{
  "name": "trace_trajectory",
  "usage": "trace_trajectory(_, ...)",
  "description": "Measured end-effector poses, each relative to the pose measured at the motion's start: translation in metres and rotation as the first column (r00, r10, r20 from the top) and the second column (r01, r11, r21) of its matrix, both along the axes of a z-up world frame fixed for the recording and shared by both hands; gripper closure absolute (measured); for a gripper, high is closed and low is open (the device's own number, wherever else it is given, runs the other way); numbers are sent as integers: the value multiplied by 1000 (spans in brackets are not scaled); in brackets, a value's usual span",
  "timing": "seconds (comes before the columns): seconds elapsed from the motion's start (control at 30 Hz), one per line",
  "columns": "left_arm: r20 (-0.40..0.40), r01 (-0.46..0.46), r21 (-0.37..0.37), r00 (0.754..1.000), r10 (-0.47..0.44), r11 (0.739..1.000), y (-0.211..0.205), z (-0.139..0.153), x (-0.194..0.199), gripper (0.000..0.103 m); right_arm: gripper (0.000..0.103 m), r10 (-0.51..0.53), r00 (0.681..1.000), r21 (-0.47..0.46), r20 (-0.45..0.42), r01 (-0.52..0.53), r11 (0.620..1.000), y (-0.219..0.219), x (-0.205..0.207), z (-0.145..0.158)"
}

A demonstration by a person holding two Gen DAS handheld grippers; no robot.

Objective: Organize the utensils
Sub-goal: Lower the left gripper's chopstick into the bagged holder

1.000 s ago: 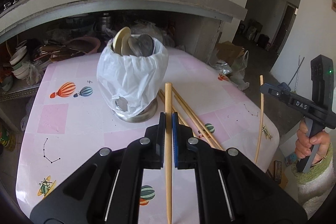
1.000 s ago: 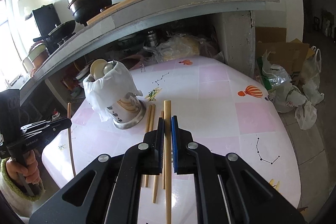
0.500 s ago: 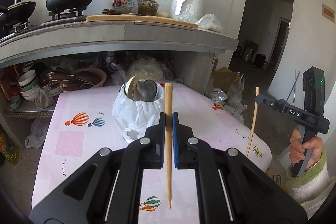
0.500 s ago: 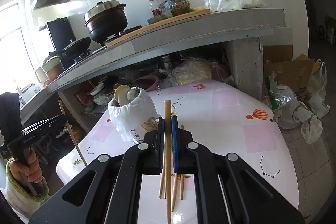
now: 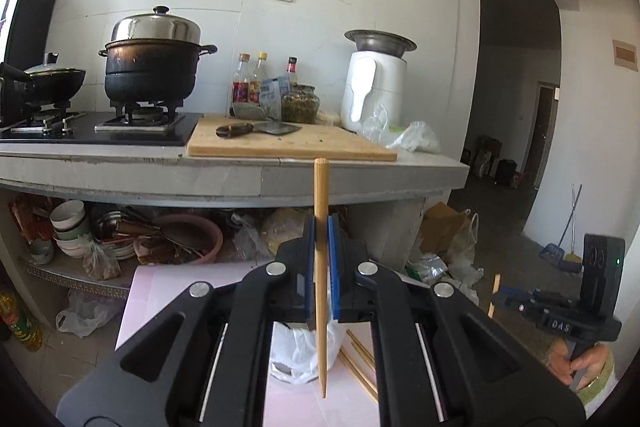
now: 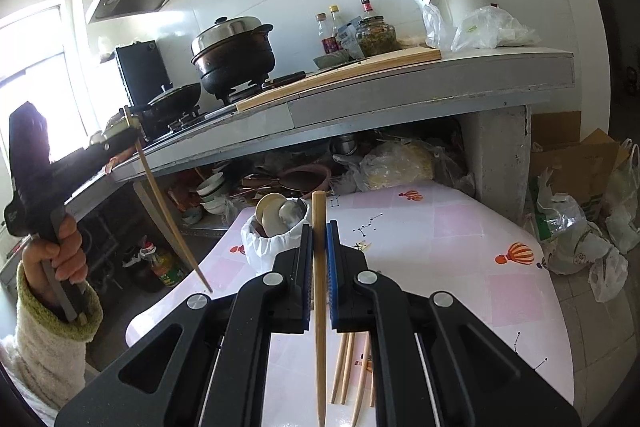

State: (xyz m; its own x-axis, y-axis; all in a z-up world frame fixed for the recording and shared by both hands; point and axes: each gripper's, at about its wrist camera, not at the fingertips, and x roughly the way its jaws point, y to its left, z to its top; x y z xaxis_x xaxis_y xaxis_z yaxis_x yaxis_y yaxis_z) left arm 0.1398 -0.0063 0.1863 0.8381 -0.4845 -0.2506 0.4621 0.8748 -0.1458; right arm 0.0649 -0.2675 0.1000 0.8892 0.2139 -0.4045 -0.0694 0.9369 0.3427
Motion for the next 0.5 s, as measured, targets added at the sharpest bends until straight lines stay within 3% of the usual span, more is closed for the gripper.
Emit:
trace_trajectory(0.23,45,-47,-29,998,48,998,-2,17,50,97,96,-11,999,9,-30,12,1000,-6,12,-7)
trace_trajectory(0.5,31,-85,27,996,84,996,-17,-7,102,97,96,-20,997,18,-72,21,1000,-13,33,-19)
